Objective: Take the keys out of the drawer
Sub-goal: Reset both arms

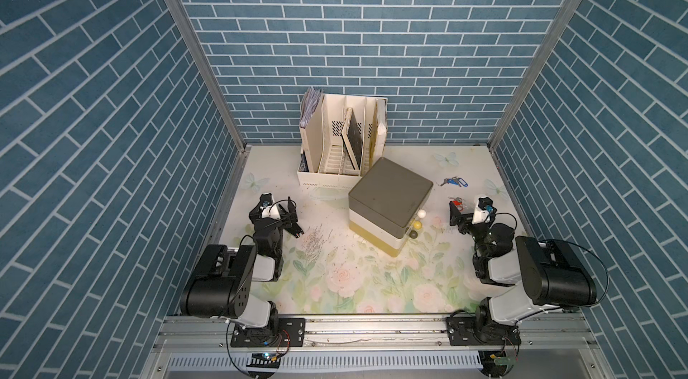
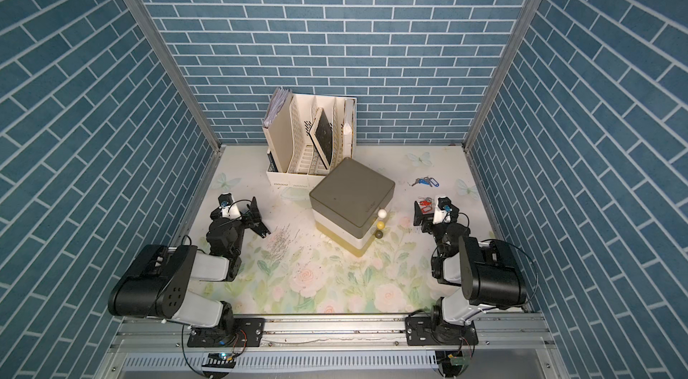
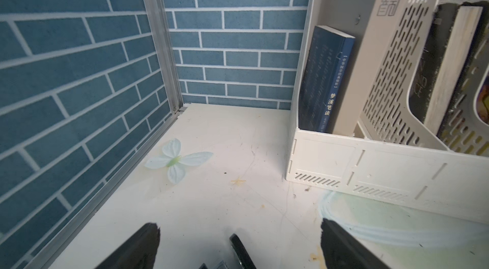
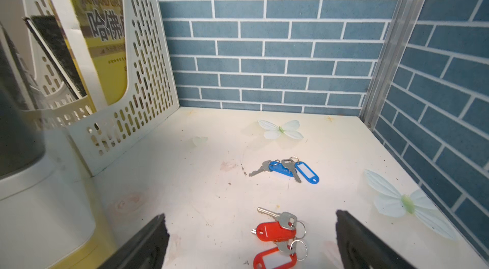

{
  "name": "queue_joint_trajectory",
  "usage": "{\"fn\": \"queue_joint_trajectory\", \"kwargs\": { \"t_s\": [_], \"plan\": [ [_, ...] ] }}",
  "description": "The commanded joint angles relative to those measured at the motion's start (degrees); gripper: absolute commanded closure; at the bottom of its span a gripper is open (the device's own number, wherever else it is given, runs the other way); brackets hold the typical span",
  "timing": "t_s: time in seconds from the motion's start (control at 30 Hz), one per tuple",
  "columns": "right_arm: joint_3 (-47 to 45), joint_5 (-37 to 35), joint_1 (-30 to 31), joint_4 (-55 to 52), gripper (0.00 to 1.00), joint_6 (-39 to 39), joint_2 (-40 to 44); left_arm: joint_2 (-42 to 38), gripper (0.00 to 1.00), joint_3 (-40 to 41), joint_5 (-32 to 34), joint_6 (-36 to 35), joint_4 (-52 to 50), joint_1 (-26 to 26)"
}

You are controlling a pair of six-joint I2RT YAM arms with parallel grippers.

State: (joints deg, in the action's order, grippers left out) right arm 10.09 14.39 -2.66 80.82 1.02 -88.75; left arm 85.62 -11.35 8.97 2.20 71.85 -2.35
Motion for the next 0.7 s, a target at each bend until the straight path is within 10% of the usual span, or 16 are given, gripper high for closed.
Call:
{"fn": "queue_joint_trajectory", "kwargs": {
  "t_s": [0.0, 0.17, 0.67],
  "plan": [
    [2.4, -7.0, 2.3, -6.7, 0.00, -2.8, 0.6, 0.4, 0.00, -2.4, -4.3, -2.1, -2.9, 0.1],
    [2.6, -7.8, 2.8, -7.1, 0.00, -3.2, 0.7, 0.5, 0.00, -1.8, -11.7, -2.4, -1.7, 2.2],
    [2.9, -9.7, 3.8, -7.8, 0.00, -3.6, 0.7, 0.5, 0.00, -2.1, -5.5, -1.4, -2.5, 1.0]
  ]
}}
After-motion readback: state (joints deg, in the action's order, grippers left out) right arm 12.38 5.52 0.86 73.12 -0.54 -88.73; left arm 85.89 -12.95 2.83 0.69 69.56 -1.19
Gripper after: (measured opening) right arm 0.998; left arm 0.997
